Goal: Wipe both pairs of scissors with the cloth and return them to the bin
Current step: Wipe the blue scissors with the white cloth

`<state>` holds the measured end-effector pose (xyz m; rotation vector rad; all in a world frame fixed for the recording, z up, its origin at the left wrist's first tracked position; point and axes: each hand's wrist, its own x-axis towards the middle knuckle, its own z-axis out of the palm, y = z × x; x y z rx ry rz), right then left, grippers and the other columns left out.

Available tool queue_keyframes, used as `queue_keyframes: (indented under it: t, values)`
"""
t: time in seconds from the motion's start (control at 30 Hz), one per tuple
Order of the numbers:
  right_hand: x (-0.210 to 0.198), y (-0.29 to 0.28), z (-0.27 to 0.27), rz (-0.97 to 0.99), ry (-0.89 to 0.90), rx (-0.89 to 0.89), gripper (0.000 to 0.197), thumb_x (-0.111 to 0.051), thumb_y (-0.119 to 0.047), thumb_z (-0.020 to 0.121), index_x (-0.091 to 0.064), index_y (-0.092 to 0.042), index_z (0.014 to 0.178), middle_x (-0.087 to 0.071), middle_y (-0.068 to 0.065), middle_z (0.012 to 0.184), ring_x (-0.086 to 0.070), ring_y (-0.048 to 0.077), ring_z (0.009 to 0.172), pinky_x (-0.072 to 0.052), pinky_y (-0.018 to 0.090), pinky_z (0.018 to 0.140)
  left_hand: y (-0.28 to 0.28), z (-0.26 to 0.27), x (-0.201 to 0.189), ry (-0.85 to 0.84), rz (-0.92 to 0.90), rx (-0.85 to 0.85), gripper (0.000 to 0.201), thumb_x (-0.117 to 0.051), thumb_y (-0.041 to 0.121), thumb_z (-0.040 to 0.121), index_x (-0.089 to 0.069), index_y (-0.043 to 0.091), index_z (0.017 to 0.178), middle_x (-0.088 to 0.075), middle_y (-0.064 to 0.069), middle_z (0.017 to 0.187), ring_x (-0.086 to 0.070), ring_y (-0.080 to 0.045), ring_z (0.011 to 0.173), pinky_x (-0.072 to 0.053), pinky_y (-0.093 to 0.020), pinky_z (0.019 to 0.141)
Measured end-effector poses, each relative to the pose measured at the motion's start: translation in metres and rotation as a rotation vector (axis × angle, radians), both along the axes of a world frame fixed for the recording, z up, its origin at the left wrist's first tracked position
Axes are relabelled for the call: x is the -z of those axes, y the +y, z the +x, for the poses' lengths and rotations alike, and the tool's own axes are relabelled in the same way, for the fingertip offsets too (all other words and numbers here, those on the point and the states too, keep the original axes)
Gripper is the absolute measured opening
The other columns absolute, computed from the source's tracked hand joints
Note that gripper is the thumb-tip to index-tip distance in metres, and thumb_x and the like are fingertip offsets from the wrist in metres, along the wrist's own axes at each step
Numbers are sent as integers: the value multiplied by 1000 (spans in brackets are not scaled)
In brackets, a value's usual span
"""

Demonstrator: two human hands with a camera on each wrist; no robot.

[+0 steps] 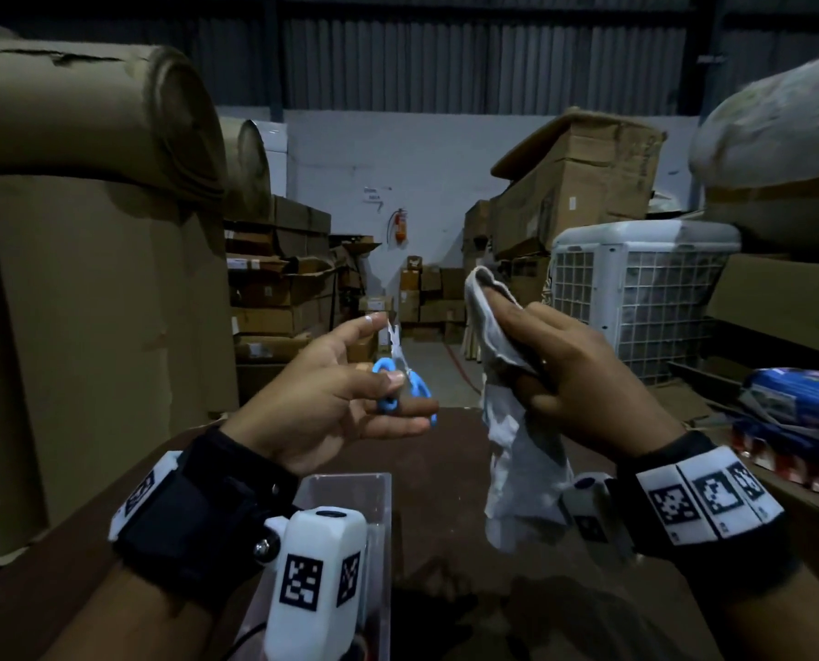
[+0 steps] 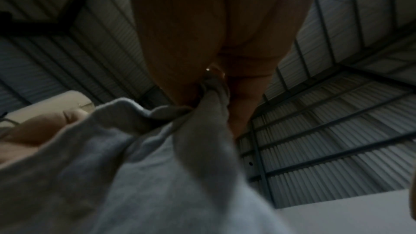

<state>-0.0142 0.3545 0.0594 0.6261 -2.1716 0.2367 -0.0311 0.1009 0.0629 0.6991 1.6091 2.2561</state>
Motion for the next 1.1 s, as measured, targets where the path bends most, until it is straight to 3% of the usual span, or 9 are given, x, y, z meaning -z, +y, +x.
queue_keyframes:
  t: [0.1,0.2,0.27,0.37,0.5,0.6,0.8,0.93,1.1]
  values:
    - [-1,-1,-1,-106,20,-111,84,-71,-10,87,-27,-23,157,-64,4,118,-60,19,101,-48,23,82,1,5,-3,-37,72,63,77,-35,-18,94,-31,31,154,-42,-47,138,-69,-56,96,-61,-57,77]
    - [-1,-3,0,-156,12,-132,83,-72,-11,88,-26,-19,157,-57,7,142,-57,19,123,-46,22,97,-1,12,-8,-55,160,107,99,-34,-19,79,-20,40,157,-26,-43,151,-67,-60,94,-60,-60,74]
    - [-2,-3,1,-183,-35,-139,83,-73,-12,88,-27,-20,157,-51,-2,146,-53,12,127,-44,16,99,-1,15,-10,-44,189,112,106,-32,-14,67,-19,41,157,-26,-43,152,-67,-61,89,-62,-57,67]
    - [-2,-8,6,-370,-253,-325,69,-71,-13,90,-38,-18,151,-51,-16,144,-52,-1,128,-46,14,100,2,15,-9,-15,203,49,105,-28,-10,60,-27,37,154,-36,-46,142,-69,-60,79,-62,-52,59]
    - [0,-25,17,-626,-606,-646,50,-66,-11,90,-51,-18,138,-68,3,124,-67,19,113,-57,31,87,5,11,-5,15,143,-14,97,-24,-12,62,-36,28,149,-41,-46,136,-70,-53,65,-60,-41,47]
    - [1,-35,20,-608,-610,-655,42,-67,-10,88,-56,-23,126,-69,1,121,-69,15,109,-57,25,84,5,9,-4,35,127,-16,91,-23,-12,62,-41,24,144,-42,-48,134,-71,-49,61,-60,-39,47]
    - [8,-38,14,-690,-648,-650,40,-73,-2,85,-63,-9,123,-73,7,114,-72,21,104,-59,32,86,7,2,1,155,139,-87,71,-21,-17,82,-43,21,138,-54,-40,109,-72,-44,64,-60,-34,50]
    - [10,-38,7,-870,-550,-637,35,-71,3,85,-63,0,119,-74,14,110,-73,25,98,-59,31,80,9,-3,6,473,59,-266,42,-51,-11,86,-51,18,116,-66,-11,79,-71,-31,72,-60,-38,59]
    - [7,-31,3,-1043,-405,-627,30,-72,2,84,-64,3,114,-75,14,103,-73,26,94,-59,34,78,19,-3,14,1088,-257,-778,56,-79,14,68,-49,28,112,-55,0,108,-60,-22,94,-56,-36,73]
